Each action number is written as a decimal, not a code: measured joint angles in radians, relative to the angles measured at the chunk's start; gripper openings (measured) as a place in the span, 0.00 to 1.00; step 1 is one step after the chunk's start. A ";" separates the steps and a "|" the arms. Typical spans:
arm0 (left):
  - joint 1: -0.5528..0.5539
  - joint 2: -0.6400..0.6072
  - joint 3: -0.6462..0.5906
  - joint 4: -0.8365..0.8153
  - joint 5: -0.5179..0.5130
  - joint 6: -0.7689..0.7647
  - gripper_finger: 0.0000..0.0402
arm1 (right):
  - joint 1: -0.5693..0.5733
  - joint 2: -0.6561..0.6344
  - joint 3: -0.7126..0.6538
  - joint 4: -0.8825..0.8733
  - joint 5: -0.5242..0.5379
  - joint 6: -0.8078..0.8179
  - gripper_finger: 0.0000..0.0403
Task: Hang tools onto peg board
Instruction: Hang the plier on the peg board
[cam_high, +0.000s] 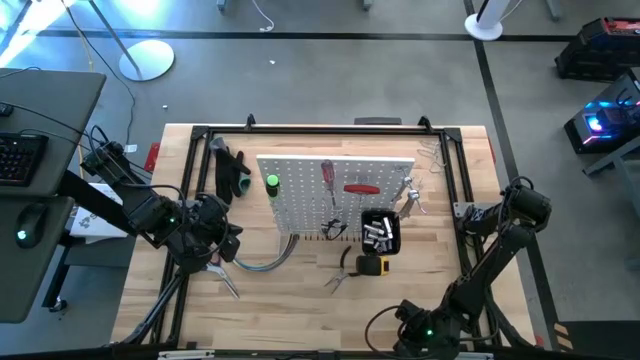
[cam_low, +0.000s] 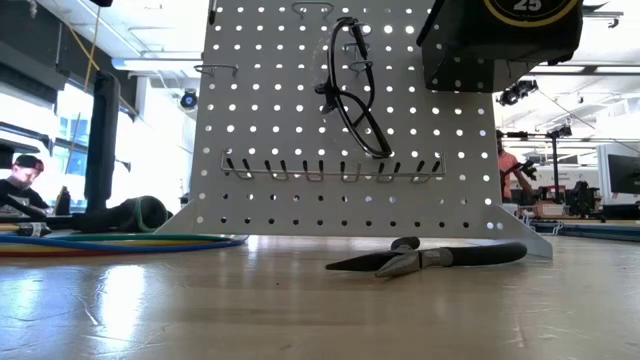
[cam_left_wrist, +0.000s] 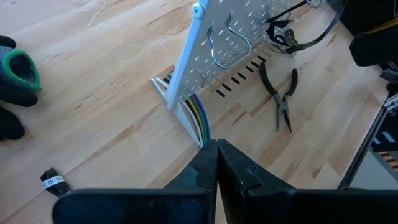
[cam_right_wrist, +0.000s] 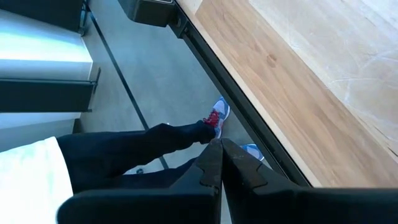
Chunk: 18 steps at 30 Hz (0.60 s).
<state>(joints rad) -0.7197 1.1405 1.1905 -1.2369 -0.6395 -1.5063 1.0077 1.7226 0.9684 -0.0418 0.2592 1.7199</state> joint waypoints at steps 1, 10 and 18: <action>0.000 0.000 0.000 0.000 0.000 0.000 0.00 | 0.000 0.000 0.000 0.000 0.000 0.000 0.00; 0.000 0.000 0.000 0.000 0.000 0.000 0.00 | 0.000 0.000 0.000 0.000 0.000 0.000 0.00; 0.000 0.000 0.000 -0.020 0.058 -0.030 0.00 | 0.000 0.000 0.000 -0.002 0.000 0.000 0.00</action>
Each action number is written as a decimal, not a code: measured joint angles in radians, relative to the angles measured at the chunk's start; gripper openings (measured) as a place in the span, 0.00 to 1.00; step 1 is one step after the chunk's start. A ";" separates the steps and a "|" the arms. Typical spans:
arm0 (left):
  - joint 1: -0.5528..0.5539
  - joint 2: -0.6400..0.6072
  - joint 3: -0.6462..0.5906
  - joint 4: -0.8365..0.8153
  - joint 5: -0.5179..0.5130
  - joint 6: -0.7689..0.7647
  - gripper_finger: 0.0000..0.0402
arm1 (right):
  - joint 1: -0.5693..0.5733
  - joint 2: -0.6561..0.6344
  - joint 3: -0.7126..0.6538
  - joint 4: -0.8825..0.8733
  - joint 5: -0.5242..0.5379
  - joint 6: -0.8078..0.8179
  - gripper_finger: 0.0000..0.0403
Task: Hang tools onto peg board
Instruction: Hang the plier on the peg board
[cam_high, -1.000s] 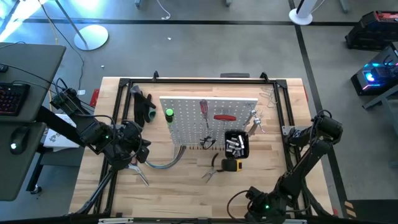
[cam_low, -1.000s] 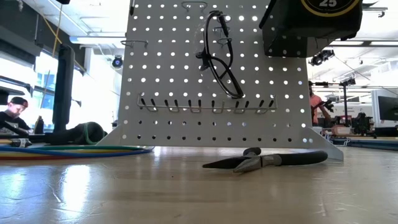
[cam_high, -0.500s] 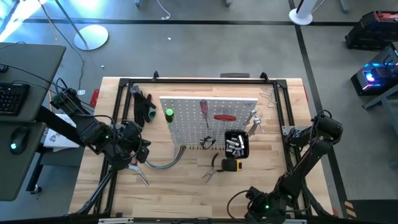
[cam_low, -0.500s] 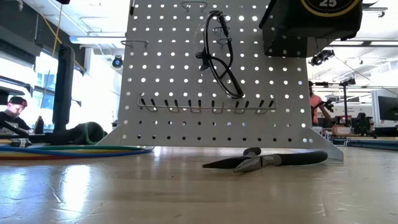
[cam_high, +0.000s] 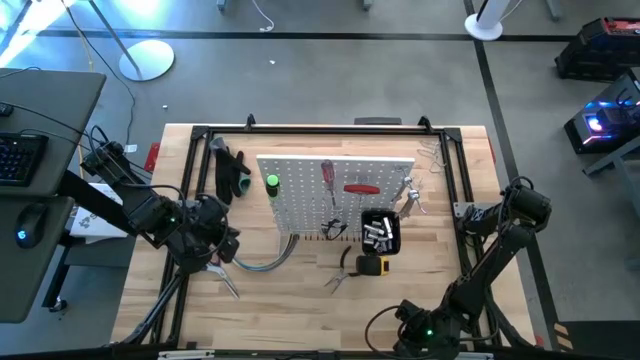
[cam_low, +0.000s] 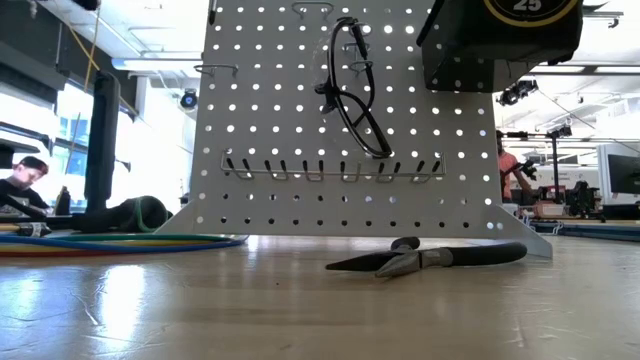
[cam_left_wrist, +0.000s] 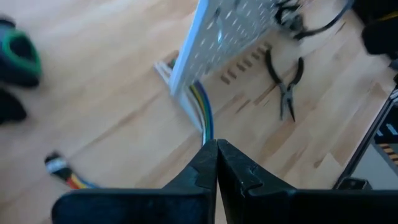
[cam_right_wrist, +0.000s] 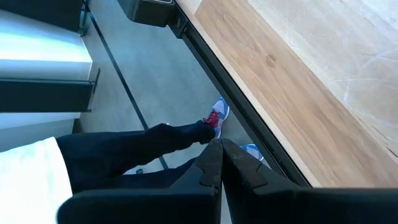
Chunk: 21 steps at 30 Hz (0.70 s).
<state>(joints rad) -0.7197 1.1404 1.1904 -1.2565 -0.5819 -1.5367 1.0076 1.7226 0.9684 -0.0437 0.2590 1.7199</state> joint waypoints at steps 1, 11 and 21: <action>0.000 0.001 0.000 -0.006 0.019 -0.019 0.01 | 0.000 0.000 0.000 0.000 0.000 0.000 0.00; -0.002 0.090 0.000 -0.012 0.320 0.044 0.26 | 0.000 0.000 0.000 -0.014 0.000 -0.004 0.00; 0.034 0.282 0.000 -0.033 0.592 0.375 0.54 | 0.000 0.000 0.000 -0.028 0.000 -0.023 0.00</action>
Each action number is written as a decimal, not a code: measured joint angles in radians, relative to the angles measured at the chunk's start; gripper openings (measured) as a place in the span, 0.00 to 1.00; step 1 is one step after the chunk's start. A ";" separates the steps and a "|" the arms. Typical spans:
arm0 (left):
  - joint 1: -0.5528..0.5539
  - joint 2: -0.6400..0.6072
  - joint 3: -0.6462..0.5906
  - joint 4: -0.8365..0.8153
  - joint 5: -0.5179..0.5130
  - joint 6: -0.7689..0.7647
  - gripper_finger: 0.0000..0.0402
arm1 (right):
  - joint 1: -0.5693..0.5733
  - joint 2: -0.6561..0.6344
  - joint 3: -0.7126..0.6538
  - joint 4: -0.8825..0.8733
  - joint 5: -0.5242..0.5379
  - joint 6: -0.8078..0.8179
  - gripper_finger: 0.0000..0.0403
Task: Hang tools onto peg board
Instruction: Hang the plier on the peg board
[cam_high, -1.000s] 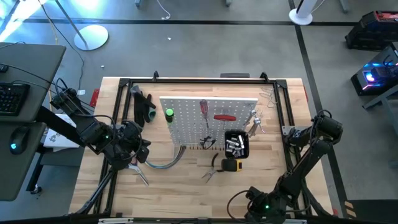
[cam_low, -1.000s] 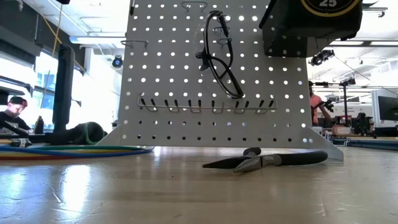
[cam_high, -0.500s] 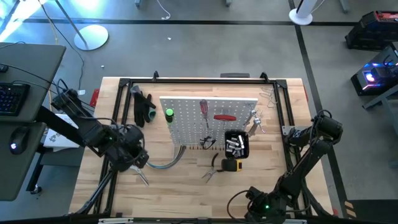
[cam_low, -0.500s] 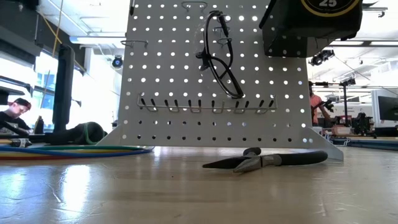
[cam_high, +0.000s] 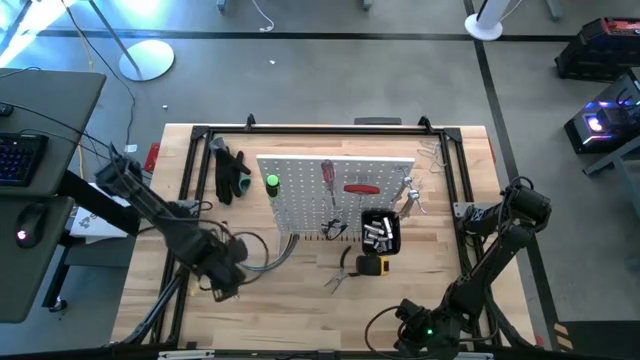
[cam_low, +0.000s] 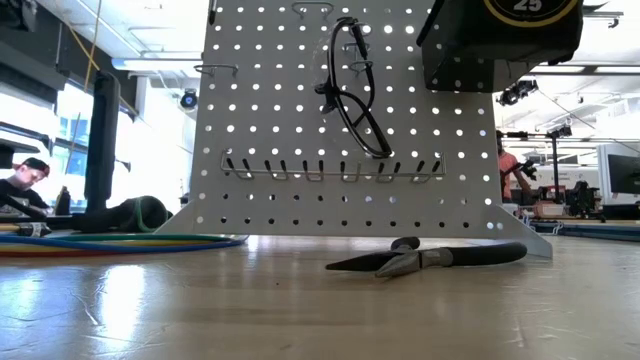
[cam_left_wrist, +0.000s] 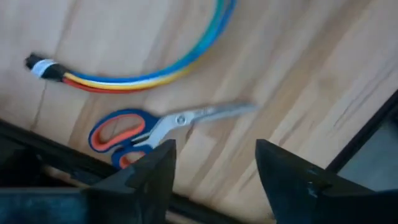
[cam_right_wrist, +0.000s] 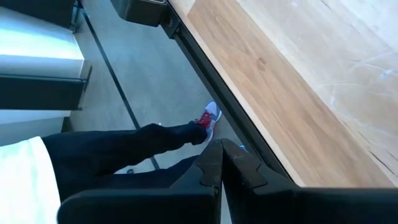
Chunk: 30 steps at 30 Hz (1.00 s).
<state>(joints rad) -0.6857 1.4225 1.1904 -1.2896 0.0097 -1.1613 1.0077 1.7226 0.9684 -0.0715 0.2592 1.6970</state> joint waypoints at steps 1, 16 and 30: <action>0.004 0.019 0.000 0.000 0.024 0.064 0.55 | 0.000 0.000 0.000 0.000 0.000 -0.001 0.00; 0.036 0.202 0.000 0.277 0.121 0.500 0.58 | -0.008 0.000 0.000 0.063 0.000 0.008 0.00; -0.044 0.213 0.000 0.334 0.055 0.303 0.58 | -0.091 0.000 0.000 0.160 0.227 0.026 0.00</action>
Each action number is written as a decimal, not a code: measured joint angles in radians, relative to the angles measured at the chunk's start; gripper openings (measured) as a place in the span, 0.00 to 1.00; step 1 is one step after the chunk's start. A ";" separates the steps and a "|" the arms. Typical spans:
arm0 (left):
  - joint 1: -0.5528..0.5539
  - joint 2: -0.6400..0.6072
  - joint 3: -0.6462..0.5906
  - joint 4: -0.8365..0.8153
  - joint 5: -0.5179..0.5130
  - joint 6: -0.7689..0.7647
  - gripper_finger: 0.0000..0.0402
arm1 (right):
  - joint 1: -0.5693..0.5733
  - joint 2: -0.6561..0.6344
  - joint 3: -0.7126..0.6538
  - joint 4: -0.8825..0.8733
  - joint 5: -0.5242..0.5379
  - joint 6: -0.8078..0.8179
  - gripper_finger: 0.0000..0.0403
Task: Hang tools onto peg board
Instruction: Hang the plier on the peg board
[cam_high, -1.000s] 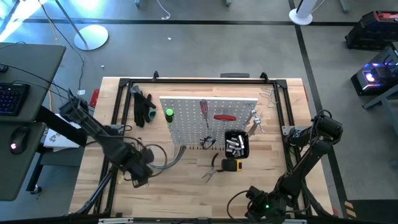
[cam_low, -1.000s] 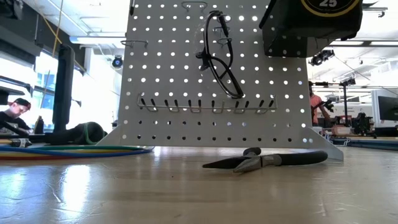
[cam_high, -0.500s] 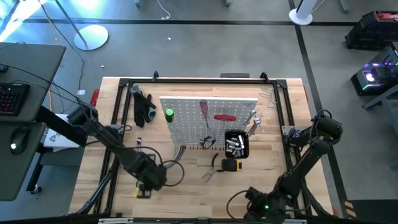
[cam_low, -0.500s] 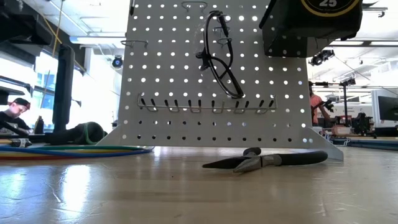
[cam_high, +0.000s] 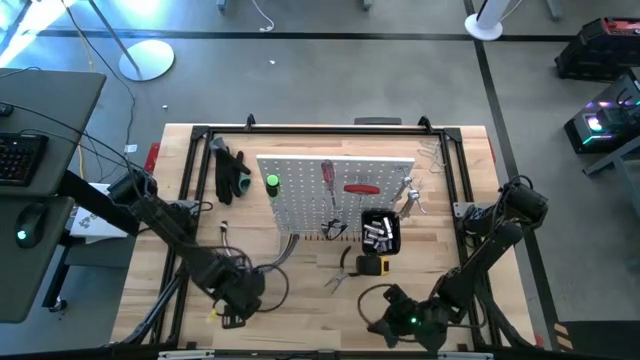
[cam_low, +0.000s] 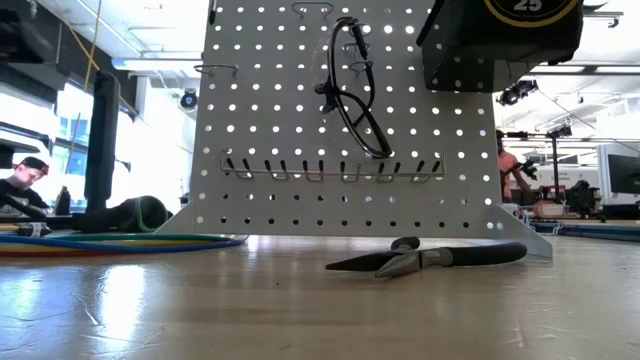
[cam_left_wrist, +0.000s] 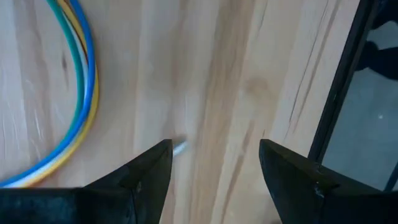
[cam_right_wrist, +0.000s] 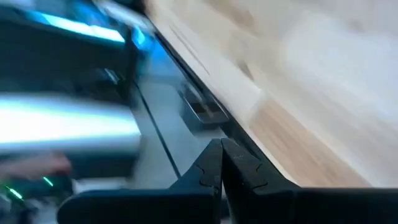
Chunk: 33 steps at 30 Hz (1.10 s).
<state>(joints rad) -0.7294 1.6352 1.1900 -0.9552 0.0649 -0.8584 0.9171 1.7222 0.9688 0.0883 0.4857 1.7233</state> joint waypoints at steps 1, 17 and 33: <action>-0.018 0.000 0.000 -0.007 -0.005 -0.016 0.58 | 0.006 0.000 0.000 0.018 0.047 0.000 0.00; -0.255 -0.043 -0.166 0.380 0.057 -0.455 0.51 | 0.080 -0.212 0.000 -0.423 0.363 0.294 0.00; -0.106 -0.258 -0.164 0.464 -0.079 -0.361 0.48 | -0.027 -0.322 0.000 -0.571 0.103 -0.003 0.00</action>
<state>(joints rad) -0.8351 1.3772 1.0261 -0.4908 -0.0137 -1.2196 0.8898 1.4000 0.9684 -0.4828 0.5892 1.7205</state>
